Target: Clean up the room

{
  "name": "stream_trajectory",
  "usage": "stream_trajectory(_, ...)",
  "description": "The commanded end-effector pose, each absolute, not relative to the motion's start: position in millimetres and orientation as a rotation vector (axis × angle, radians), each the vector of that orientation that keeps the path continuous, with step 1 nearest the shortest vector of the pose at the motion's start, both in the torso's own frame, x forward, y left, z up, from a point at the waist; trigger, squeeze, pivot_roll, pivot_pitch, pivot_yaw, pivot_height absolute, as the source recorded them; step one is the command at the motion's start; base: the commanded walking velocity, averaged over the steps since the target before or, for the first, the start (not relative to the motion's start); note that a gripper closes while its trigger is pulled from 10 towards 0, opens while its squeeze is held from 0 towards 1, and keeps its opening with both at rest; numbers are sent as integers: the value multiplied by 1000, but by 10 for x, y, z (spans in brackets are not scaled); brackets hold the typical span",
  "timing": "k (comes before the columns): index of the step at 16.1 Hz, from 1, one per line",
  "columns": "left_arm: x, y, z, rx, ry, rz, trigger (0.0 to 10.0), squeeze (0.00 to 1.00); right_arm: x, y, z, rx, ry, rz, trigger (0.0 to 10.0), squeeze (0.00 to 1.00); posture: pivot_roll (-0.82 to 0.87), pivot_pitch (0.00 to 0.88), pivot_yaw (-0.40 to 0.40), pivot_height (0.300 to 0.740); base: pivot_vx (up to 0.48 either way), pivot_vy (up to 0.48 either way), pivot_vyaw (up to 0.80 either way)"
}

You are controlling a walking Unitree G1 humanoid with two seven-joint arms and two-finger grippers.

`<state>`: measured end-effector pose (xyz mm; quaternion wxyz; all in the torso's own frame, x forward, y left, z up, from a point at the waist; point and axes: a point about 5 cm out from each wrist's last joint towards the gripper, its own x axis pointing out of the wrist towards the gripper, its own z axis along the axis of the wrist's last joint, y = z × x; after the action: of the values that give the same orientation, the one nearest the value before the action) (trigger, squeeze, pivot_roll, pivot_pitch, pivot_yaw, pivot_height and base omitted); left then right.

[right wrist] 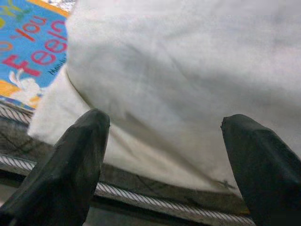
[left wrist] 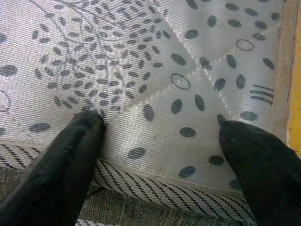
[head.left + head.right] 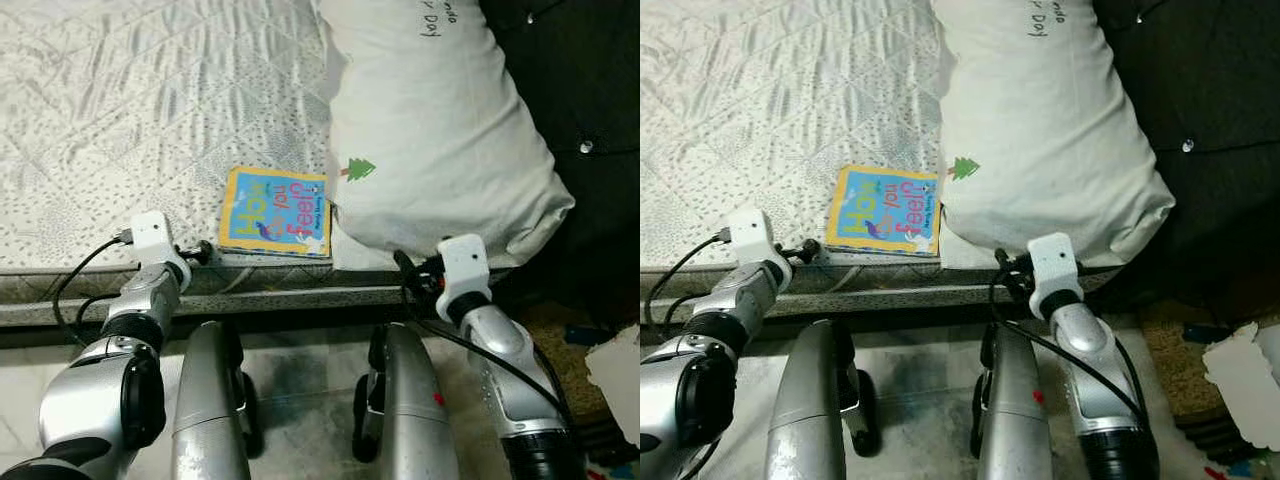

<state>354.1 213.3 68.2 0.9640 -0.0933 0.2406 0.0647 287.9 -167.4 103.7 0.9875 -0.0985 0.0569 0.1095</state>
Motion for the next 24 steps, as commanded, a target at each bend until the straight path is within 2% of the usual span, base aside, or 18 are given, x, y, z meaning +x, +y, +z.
stream_trajectory(1,3472,1837,504,-206,583,10,10000,0,2861,-1684,986,-194,136,213,10000,0,-74,254,-46,571,0,0,0)
stream_trajectory(15,3501,1608,521,-172,589,-105,10000,0,2932,-1610,976,-182,123,211,10000,0,-60,231,-34,571,0,0,0)
stream_trajectory(19,3376,1775,373,-207,606,-13,10000,0,2948,-1594,956,-178,127,214,10000,0,-48,228,-36,571,0,0,0)
stream_trajectory(24,3289,2006,349,-266,504,133,10000,0,2992,-1576,936,-172,132,216,10000,0,-33,214,-35,571,0,0,0)
